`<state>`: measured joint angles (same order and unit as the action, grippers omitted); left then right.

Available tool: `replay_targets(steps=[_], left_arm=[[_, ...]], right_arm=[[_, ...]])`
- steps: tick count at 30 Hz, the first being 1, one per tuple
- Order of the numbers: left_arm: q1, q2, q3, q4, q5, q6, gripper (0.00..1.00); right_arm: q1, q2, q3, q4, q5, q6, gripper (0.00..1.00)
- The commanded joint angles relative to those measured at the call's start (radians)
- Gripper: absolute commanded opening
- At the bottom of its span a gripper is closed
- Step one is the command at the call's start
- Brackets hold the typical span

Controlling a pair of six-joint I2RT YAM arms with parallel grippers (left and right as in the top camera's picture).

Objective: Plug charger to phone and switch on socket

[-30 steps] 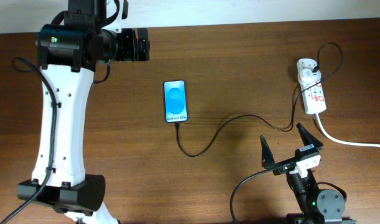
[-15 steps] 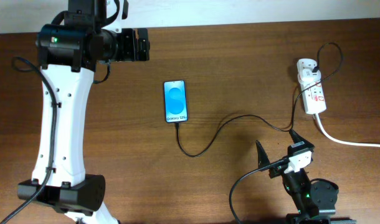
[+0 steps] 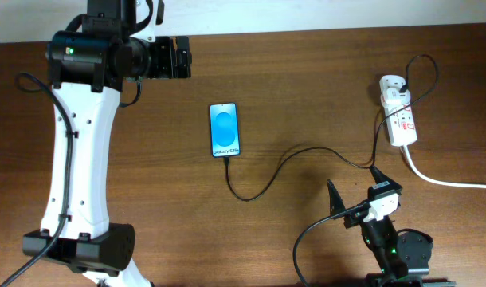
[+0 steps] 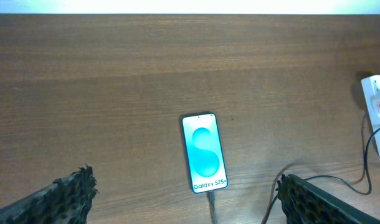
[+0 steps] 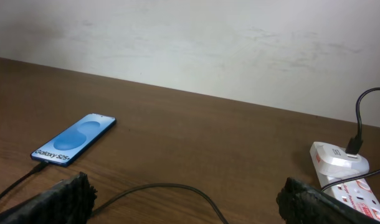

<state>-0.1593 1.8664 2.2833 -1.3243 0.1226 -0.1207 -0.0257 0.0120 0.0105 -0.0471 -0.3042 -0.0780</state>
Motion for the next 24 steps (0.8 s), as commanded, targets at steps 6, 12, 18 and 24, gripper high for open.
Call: replay_targets(steps=[6,12,18,24], left_arm=[[0.003,-0.057,0.004,0.002,0.000,0.002,0.99],[0.039,-0.425,-0.348,0.024,-0.175,0.013,0.99],[0.099,-0.932,-1.057,0.446,-0.174,0.014,0.99],[0.108,-1.430,-1.732,0.916,-0.137,0.013,0.99]], right_arm=[[0.006,-0.009,-0.005,-0.006,-0.013,0.007,0.98],[0.006,-0.009,-0.005,-0.005,-0.013,0.007,0.98],[0.006,-0.009,-0.005,-0.005,-0.013,0.007,0.98],[0.006,-0.009,-0.005,-0.005,-0.013,0.007,0.98]])
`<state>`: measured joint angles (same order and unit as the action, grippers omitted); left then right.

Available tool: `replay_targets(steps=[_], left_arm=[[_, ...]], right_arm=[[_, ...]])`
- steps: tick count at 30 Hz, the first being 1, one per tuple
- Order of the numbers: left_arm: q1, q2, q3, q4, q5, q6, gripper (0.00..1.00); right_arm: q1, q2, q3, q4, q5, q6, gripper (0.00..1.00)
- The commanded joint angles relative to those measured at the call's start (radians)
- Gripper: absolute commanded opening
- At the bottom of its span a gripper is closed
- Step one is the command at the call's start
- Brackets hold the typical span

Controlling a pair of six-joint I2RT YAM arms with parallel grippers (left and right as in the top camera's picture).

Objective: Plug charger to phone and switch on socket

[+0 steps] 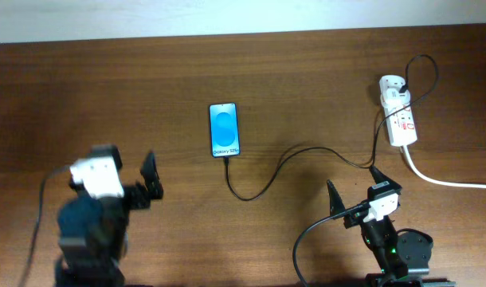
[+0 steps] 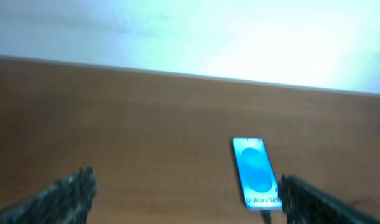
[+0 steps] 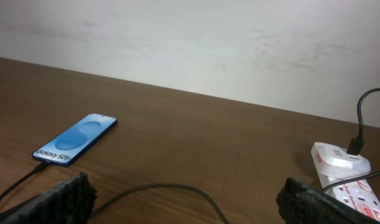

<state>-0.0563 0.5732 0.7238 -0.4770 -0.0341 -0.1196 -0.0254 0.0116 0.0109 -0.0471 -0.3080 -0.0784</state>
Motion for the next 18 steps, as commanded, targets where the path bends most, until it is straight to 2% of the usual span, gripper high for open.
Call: replay_targets(steps=[1,10,14,18], left_arm=[[0.005,-0.181,-0.230,0.113,0.020,0.012,1.00],[0.005,-0.434,-0.595,0.433,0.019,0.012,0.99],[0.006,-0.531,-0.692,0.507,0.011,0.031,0.99],[0.015,-0.568,-0.716,0.502,0.011,0.065,0.99]], right_arm=[[0.006,-0.008,-0.005,-0.005,-0.010,0.008,0.98],[0.006,-0.008,-0.005,-0.006,-0.010,0.008,0.99],[0.006,-0.008,-0.005,-0.005,-0.010,0.007,0.98],[0.006,-0.008,-0.005,-0.005,-0.010,0.008,0.99]])
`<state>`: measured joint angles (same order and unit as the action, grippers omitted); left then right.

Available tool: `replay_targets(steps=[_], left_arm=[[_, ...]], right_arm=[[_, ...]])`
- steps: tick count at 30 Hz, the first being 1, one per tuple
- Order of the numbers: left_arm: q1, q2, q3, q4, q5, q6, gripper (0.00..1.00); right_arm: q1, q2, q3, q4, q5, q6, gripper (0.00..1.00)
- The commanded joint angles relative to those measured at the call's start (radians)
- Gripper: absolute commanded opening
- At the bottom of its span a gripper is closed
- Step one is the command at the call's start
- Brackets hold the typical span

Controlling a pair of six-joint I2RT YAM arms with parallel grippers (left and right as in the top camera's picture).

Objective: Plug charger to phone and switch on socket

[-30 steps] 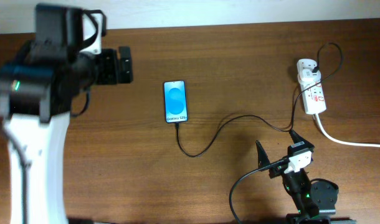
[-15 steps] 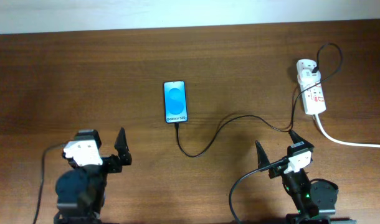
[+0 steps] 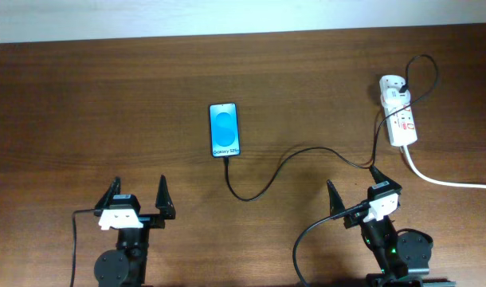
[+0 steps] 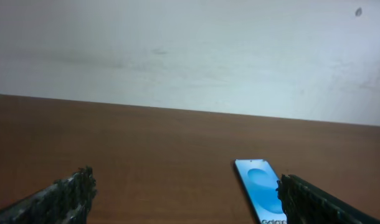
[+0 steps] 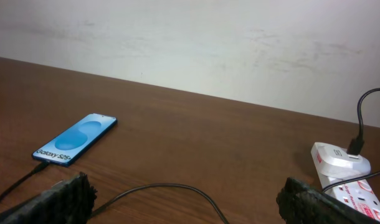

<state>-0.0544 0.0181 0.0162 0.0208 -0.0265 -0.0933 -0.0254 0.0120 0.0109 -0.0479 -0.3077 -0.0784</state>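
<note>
The phone [image 3: 225, 129] lies flat mid-table, its blue screen lit, and shows too in the left wrist view [image 4: 260, 190] and right wrist view [image 5: 75, 139]. A black charger cable [image 3: 284, 163] runs from the phone's near end to the white socket strip [image 3: 398, 112] at the far right, where a white adapter [image 5: 338, 160] is plugged in. My left gripper [image 3: 138, 199] rests folded at the near left, open and empty. My right gripper [image 3: 353, 191] rests at the near right, open, the cable [image 5: 171, 187] lying on the table between its fingers.
A thick white mains lead [image 3: 446, 180] leaves the socket strip toward the right edge. A pale wall [image 4: 190, 56] stands behind the brown table's [image 3: 107, 119] far edge.
My left arm has come down from a half-lowered, blurred pose at the near left to its folded rest. Phone, cable, socket strip and right arm are unchanged.
My left arm first reached high over the far left of the table, its gripper open and looking down on the phone with the cable plugged in. It then stood lower at the near left, and now rests folded. The right arm stayed parked throughout.
</note>
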Motion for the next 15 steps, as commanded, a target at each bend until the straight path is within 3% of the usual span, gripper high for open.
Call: replay_targets(steps=[1,5,15], left_arm=[[0.019,-0.013,-0.008,0.000,0.004,0.039,0.99],[0.021,-0.013,-0.008,-0.105,0.005,0.042,0.99],[0.021,-0.013,-0.008,-0.104,0.015,0.042,0.99]], right_arm=[[0.006,-0.009,-0.005,-0.005,-0.010,0.007,0.98],[0.006,-0.009,-0.005,-0.005,-0.010,0.008,0.98],[0.006,-0.009,-0.005,-0.005,-0.010,0.008,0.98]])
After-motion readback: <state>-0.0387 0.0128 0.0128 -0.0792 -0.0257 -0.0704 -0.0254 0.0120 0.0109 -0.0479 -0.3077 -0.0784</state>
